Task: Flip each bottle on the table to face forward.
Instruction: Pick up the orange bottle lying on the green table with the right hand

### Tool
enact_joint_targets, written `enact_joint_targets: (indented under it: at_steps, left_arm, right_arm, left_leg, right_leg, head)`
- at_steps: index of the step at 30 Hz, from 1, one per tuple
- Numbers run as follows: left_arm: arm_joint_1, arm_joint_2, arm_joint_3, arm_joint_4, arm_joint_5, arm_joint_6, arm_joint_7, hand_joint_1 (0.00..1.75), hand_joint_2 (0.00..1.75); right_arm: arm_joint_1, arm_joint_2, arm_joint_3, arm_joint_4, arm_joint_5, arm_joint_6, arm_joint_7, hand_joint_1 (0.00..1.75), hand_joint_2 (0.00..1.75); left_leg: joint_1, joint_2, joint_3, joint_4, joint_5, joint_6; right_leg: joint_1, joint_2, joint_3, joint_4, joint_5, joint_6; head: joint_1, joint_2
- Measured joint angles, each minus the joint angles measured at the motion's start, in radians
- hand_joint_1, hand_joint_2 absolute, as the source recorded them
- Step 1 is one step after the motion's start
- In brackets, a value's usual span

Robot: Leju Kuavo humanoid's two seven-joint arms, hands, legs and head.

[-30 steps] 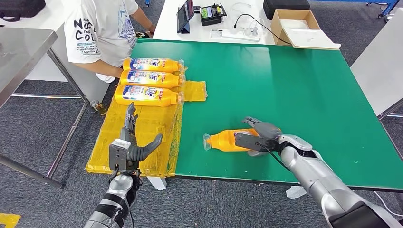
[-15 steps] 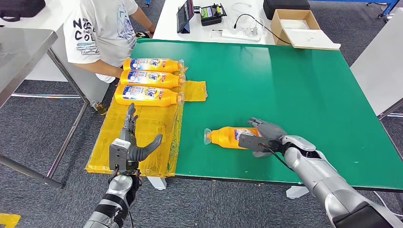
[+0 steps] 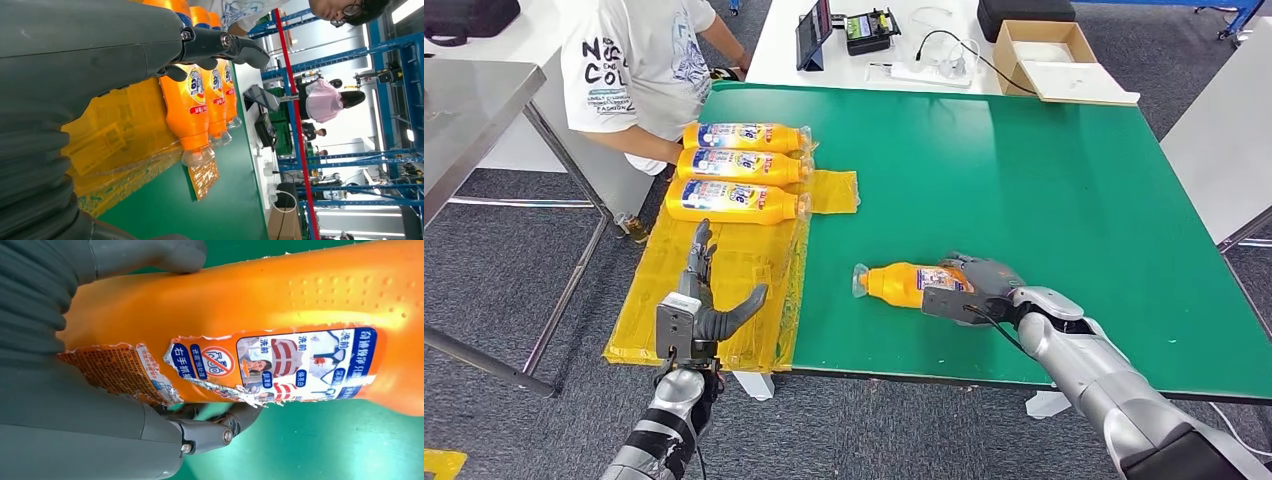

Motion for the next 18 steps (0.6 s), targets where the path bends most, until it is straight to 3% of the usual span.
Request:
enact_joint_targets:
  at_steps: [10,12,14,16,18]
  left_arm:
    - [0.000,0.001,0.000,0.003,0.006,0.000,0.000,0.00,1.75]
    - [0.002,0.001,0.000,0.001,0.009,-0.007,0.003,0.00,1.75]
    - [0.006,0.000,0.000,-0.009,0.025,-0.034,0.017,0.00,1.75]
    - [0.011,-0.004,0.001,-0.027,0.060,-0.080,0.043,0.00,1.75]
    - [0.013,-0.012,-0.001,-0.045,0.106,-0.131,0.069,0.00,1.75]
  right_arm:
    - [-0.001,-0.018,0.006,-0.002,-0.033,-0.032,-0.012,1.75,1.75]
    - [0.023,-0.026,-0.005,-0.032,-0.042,-0.124,-0.019,1.75,1.75]
    - [0.082,-0.026,-0.047,-0.107,-0.037,-0.299,-0.031,1.75,1.75]
    - [0.175,-0.004,-0.139,-0.249,-0.017,-0.486,-0.053,1.75,1.75]
    - [0.274,0.045,-0.255,-0.414,-0.003,-0.612,-0.080,1.75,1.75]
  left_leg:
    - [0.000,0.000,0.000,0.000,0.000,0.000]
    - [0.000,-0.001,0.000,0.000,0.000,0.000]
    - [0.000,-0.002,-0.001,0.000,0.000,0.000]
    - [0.001,-0.002,-0.002,0.000,0.000,0.000]
    - [0.002,-0.001,-0.003,0.000,-0.001,-0.001]
  right_leg:
    - [0.000,0.000,0.000,0.000,0.000,0.000]
    - [0.000,-0.001,0.000,0.000,0.000,0.000]
    - [0.000,-0.001,0.000,0.000,0.000,0.000]
    - [0.002,-0.002,0.000,0.000,0.000,0.000]
    - [0.003,-0.001,-0.002,0.000,-0.001,0.000]
  head:
    - [0.000,0.000]
    - [0.000,0.000]
    - [-0.001,0.000]
    - [-0.002,0.000]
    - [-0.004,0.000]
